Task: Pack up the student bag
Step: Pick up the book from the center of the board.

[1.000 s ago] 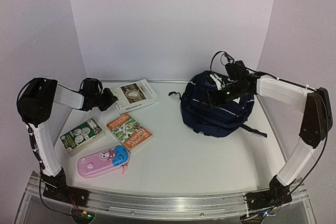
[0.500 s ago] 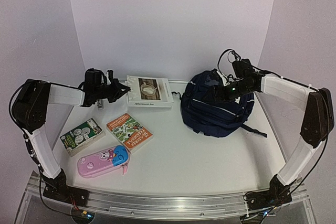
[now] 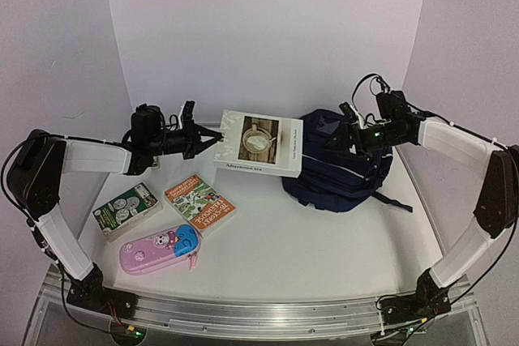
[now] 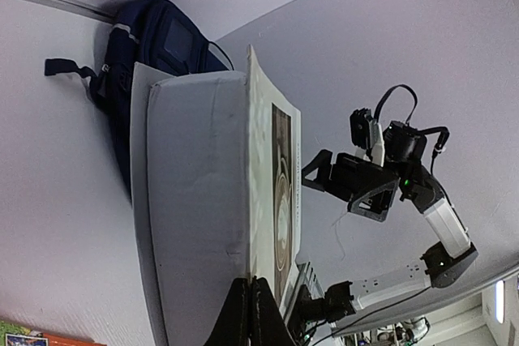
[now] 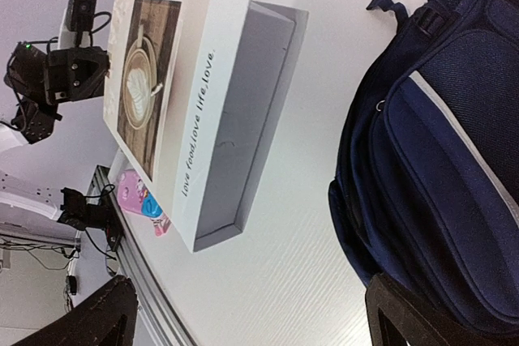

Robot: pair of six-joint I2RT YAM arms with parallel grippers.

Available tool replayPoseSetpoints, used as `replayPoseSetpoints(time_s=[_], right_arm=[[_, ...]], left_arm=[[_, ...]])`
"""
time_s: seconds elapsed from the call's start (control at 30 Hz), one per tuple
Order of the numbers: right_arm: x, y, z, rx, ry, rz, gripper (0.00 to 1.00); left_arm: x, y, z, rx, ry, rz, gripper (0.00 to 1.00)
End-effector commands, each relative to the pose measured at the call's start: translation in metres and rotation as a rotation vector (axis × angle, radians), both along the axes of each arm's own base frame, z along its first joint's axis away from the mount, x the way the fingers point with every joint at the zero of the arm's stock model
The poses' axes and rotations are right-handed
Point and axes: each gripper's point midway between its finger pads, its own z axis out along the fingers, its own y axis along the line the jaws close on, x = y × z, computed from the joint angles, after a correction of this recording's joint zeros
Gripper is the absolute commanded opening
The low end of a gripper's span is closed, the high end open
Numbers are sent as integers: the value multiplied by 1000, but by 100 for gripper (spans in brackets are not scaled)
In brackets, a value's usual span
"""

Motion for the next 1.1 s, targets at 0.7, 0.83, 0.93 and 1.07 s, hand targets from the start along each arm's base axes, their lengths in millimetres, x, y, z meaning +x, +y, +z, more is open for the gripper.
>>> replayPoseSetpoints(time_s=[0.7,0.83,0.93,1.07], right_arm=[[-22,28,44,331,97,94,98],[-28,36,49,361,111,130,98],[-34,41,56,380,112,156,89],[-39,42,64,392,102,168,71]], left_arm=[[-51,-43,74,-224,-165,-215,0],[-53,-51,73,-229,-161,-233,0],[-54,-57,71,-230,-154,-247,0],[-54,-61,68,-218,-150,-245,0]])
